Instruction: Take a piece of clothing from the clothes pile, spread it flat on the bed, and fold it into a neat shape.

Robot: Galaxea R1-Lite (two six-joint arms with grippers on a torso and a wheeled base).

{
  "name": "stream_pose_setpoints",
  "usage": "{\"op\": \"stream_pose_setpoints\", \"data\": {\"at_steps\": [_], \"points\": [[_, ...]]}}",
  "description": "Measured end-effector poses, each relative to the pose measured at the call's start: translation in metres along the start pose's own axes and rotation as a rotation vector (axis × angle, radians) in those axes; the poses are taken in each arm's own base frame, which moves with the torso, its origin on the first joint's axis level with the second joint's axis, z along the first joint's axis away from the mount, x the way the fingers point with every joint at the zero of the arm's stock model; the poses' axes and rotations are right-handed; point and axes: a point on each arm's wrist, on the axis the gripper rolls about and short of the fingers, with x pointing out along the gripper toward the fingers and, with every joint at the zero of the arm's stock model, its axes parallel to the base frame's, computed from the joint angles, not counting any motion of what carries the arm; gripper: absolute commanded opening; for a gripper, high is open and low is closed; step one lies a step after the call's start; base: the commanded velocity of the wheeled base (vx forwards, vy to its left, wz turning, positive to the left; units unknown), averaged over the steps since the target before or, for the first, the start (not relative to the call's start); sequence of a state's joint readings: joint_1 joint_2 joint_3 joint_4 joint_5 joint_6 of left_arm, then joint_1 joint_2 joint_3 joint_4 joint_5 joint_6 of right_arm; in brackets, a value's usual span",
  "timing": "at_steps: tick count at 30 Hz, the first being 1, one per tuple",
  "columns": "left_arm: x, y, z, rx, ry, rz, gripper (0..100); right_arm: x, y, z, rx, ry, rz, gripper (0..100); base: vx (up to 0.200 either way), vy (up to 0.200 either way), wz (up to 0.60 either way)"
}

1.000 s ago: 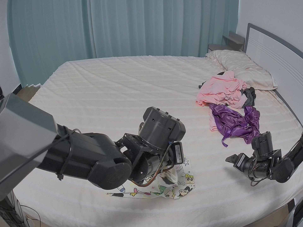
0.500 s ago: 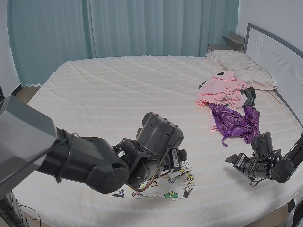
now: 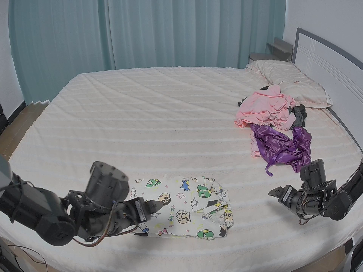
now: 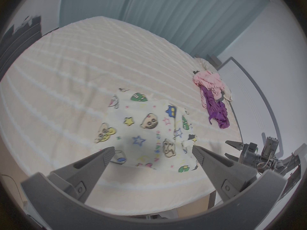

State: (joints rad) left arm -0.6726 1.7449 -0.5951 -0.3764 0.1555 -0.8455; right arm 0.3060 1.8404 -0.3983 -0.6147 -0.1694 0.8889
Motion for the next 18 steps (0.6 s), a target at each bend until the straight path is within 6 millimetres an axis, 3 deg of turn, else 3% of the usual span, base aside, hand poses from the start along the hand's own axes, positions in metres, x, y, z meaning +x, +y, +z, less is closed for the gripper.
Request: {"op": "stream_pose_setpoints", "data": {"at_steps": [6, 8, 12, 18], "points": [[-0.013, 0.036, -0.011, -0.122, -0.046, -0.041, 100, -0.001, 0.001, -0.003, -0.008, 0.005, 0.003, 100, 0.0, 0.0, 0.0], [-0.013, 0.044, -0.014, -0.17, -0.051, -0.043, 100, -0.001, 0.002, -0.004, -0.012, 0.006, 0.004, 100, -0.2, 0.0, 0.0], [-0.009, 0.056, -0.021, -0.219, -0.035, -0.012, 100, -0.002, 0.002, -0.005, -0.015, 0.009, 0.008, 100, -0.2, 0.0, 0.0], [0.0, 0.069, -0.032, -0.23, 0.035, 0.04, 100, -0.002, 0.002, -0.007, -0.018, 0.019, 0.01, 100, 0.0, 0.0, 0.0]]}}
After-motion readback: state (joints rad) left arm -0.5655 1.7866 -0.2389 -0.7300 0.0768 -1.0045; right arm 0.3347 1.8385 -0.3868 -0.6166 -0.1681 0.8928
